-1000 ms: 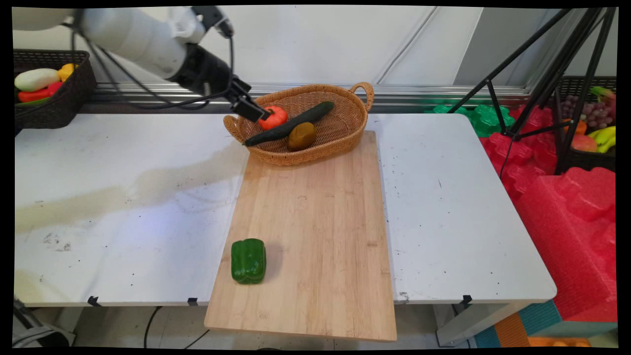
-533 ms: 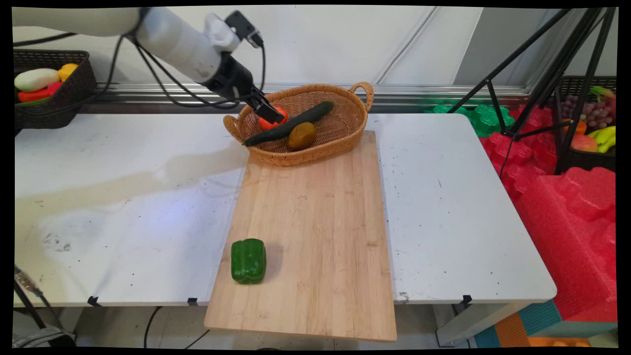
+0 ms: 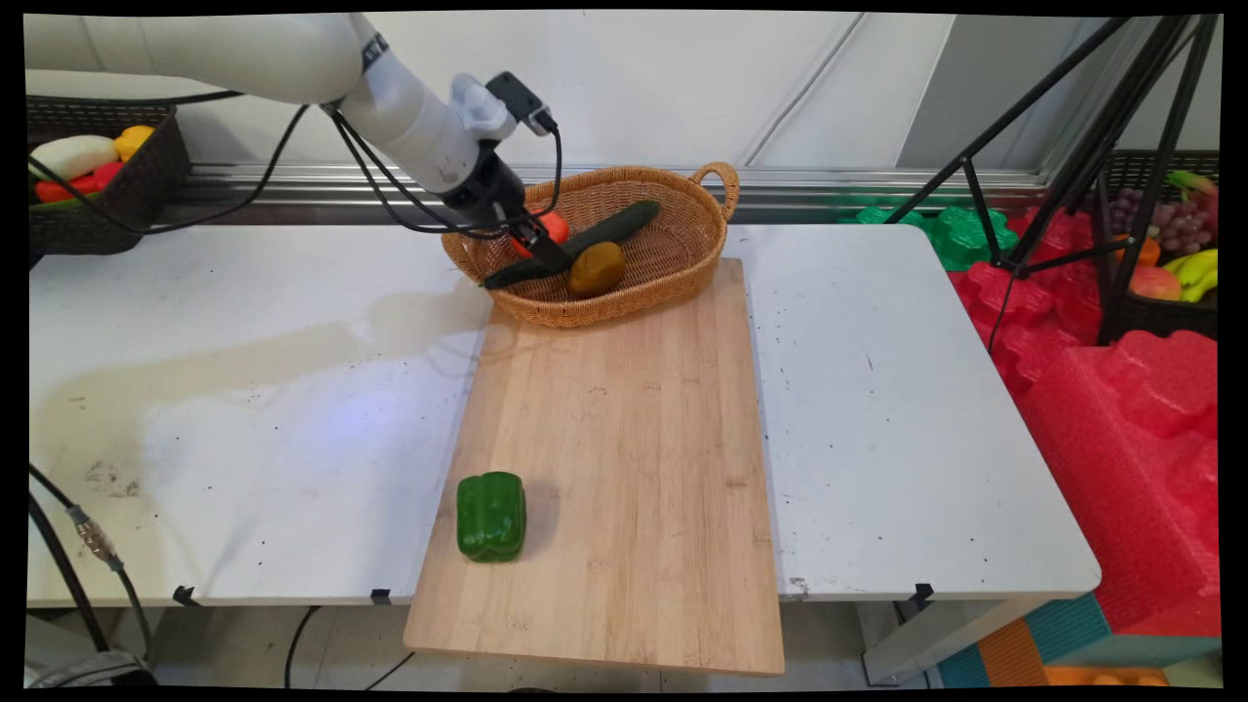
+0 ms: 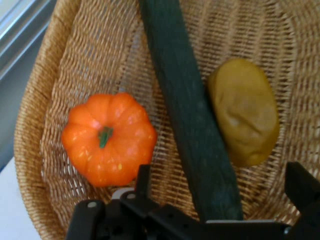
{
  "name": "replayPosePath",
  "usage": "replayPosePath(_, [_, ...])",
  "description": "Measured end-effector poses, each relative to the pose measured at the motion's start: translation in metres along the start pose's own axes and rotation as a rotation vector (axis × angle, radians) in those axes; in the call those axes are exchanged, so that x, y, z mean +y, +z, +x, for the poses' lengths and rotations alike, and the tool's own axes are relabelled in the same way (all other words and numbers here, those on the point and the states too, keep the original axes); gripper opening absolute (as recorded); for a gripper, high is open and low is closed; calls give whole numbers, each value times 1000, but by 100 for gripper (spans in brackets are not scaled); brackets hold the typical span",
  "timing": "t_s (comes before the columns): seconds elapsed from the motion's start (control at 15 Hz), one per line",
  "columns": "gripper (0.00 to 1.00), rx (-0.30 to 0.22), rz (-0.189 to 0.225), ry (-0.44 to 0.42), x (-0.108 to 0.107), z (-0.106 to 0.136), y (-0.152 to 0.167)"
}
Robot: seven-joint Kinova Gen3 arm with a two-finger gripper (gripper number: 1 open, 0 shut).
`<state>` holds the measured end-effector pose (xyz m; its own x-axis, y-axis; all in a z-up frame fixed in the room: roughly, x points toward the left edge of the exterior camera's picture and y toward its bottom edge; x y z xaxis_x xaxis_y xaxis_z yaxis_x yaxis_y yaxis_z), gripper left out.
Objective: Pick up the cucumber from the vegetable basket
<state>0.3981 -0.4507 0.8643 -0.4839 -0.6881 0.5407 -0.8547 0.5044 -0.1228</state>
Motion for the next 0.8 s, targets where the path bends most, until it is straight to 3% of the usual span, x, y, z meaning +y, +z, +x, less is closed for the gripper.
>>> replayPosePath(0.6, [100,-66,30,-53,1,-6,26])
replayPosePath(0.67, [0,-70,33,-58,2,-7,27])
replayPosePath(0.8, [0,-76,42,-71,4,-9,27])
